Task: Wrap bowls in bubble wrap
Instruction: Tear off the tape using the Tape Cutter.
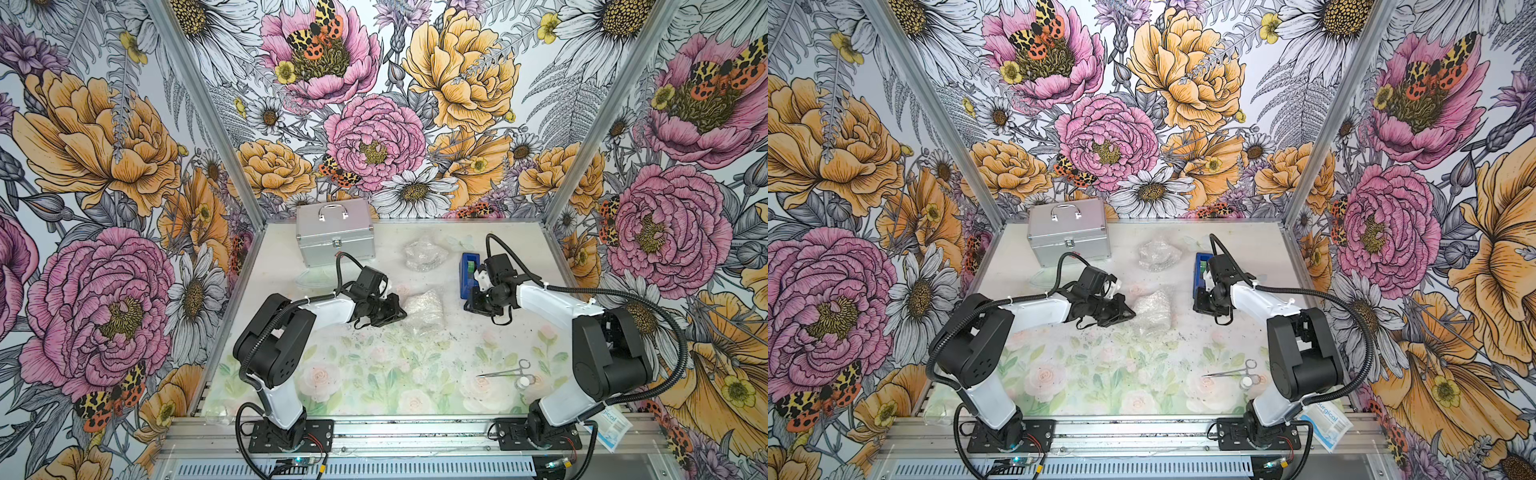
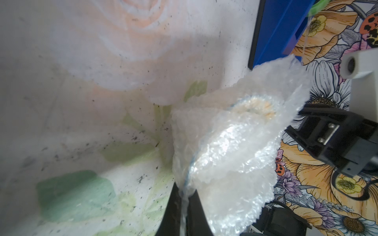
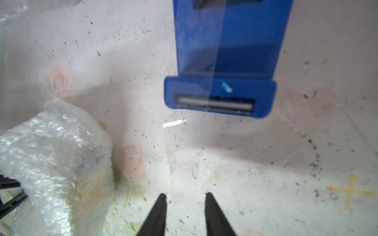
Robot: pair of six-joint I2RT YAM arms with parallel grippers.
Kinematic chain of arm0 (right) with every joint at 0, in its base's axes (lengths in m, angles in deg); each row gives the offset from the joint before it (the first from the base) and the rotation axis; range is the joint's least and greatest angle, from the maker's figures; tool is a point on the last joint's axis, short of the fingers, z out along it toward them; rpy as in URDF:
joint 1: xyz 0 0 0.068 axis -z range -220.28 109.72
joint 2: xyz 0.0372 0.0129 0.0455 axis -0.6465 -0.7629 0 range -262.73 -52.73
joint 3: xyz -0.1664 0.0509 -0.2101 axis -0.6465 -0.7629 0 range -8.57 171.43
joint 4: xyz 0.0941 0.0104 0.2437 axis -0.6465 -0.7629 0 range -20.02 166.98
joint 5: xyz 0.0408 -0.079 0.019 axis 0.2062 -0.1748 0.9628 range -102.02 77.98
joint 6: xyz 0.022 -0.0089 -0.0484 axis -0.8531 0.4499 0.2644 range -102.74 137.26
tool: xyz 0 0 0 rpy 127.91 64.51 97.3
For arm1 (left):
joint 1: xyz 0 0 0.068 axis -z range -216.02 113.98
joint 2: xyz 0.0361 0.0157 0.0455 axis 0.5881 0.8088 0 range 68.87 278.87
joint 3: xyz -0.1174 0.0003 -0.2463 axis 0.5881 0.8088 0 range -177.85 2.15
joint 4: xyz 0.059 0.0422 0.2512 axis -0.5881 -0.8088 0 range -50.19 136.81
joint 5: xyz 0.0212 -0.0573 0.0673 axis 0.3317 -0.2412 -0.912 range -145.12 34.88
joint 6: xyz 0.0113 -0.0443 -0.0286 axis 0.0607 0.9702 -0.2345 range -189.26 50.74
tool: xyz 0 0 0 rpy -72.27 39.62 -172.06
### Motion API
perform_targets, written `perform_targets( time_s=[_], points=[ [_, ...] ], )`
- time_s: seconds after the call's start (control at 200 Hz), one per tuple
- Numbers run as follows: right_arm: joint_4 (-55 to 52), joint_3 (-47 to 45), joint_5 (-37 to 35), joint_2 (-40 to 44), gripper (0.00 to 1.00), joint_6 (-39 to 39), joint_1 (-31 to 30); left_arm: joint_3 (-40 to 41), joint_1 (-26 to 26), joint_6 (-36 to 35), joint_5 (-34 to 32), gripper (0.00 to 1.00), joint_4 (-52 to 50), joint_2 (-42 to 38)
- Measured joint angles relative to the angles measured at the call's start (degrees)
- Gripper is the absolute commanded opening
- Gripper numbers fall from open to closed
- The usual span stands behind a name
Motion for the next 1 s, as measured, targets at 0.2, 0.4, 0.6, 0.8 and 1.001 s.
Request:
perform_targets(
  time_s=[0.2, 0.4, 0.6, 0.8, 1.001],
  points=[
    [-1.6, -1.2, 0.0, 7.3, 0.55, -0.1, 0.6, 0.0, 0.0, 0.0, 0.0, 0.01, 0.0, 0.0],
    [2.2, -1.8, 8.1, 11.0, 0.59, -0.4, 6.9, 0.0, -0.1, 0.0, 0.0, 0.01, 0.0, 0.0],
    [6.1, -5.4, 14.2, 8.7, 0.6, -1.7, 10.3, 0.0, -0.3, 0.0, 0.0, 0.01, -0.1, -0.1],
    [13.4, -6.8, 17.7, 4.7, 0.57, -2.0, 10.3, 0.0, -0.3, 0.0, 0.0, 0.0, -0.1, -0.1],
    [21.6, -8.0, 17.8, 1.9, 0.56, -1.8, 10.2, 0.0, -0.3, 0.0, 0.0, 0.0, -0.1, -0.1]
  ],
)
